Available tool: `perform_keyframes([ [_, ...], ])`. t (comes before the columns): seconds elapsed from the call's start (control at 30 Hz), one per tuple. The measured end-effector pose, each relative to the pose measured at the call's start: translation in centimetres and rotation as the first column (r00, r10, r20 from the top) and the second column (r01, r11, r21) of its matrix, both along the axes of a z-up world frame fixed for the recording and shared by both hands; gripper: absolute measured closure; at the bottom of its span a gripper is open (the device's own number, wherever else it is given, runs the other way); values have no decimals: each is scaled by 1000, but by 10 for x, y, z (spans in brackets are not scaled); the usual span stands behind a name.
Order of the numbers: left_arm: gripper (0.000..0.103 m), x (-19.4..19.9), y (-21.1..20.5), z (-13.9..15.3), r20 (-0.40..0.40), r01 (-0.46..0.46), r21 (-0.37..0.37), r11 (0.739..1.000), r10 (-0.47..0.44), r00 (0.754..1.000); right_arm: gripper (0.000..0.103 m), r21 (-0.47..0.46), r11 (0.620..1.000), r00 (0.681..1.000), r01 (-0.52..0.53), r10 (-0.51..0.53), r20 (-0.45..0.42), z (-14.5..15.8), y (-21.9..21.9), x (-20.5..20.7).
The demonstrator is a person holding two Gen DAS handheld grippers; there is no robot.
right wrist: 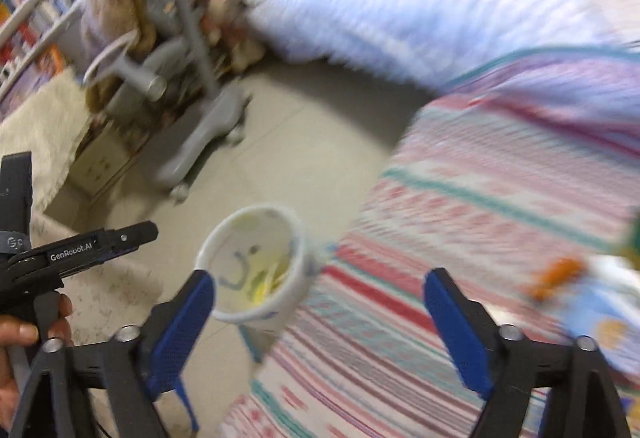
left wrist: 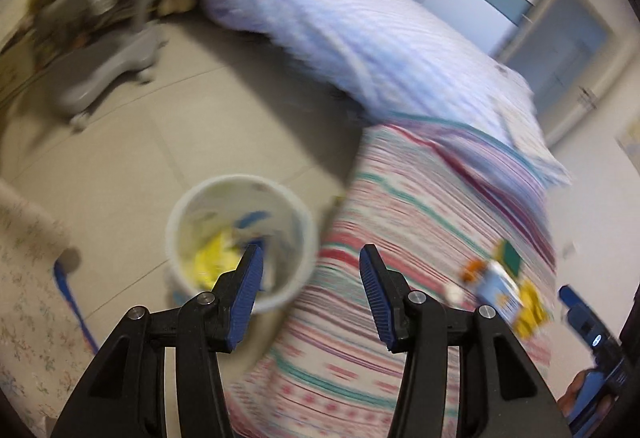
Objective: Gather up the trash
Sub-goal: 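Grasp the white wrapper with the right tool while the left tool grasps the blue packet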
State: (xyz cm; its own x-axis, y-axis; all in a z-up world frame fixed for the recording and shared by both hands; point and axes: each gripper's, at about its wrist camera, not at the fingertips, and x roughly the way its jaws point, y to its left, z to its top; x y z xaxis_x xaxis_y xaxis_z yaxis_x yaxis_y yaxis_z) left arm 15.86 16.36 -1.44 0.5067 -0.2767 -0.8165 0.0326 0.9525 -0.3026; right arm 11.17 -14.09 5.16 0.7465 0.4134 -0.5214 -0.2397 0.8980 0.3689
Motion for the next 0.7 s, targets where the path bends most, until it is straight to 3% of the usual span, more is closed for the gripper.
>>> perform_keyframes([
  [0.17, 50, -23, -80, 28, 10, 179, 1, 984, -179, 984, 8, 43, 977, 978, 207, -207, 13, 16, -79, -62],
  [0.37, 50, -65, -156, 31, 7, 257, 61, 964, -258, 966, 8, 126, 937, 946, 325, -322, -43, -5, -147, -84],
  [0.5, 50, -96, -204, 7, -10, 311, 65, 948, -311, 950, 7, 202, 916, 938, 346, -331, -104, -57, -184, -84],
  [0.57, 49, -105, -233, -19, -76, 349, 38, 936, -345, 935, 8, 209, 911, 932, 357, -330, -152, -84, -197, -84],
  [0.7, 49, -105, -263, -71, -196, 366, -97, 926, -378, 905, 8, 173, 898, 896, 404, -351, -271, -126, -212, -97],
])
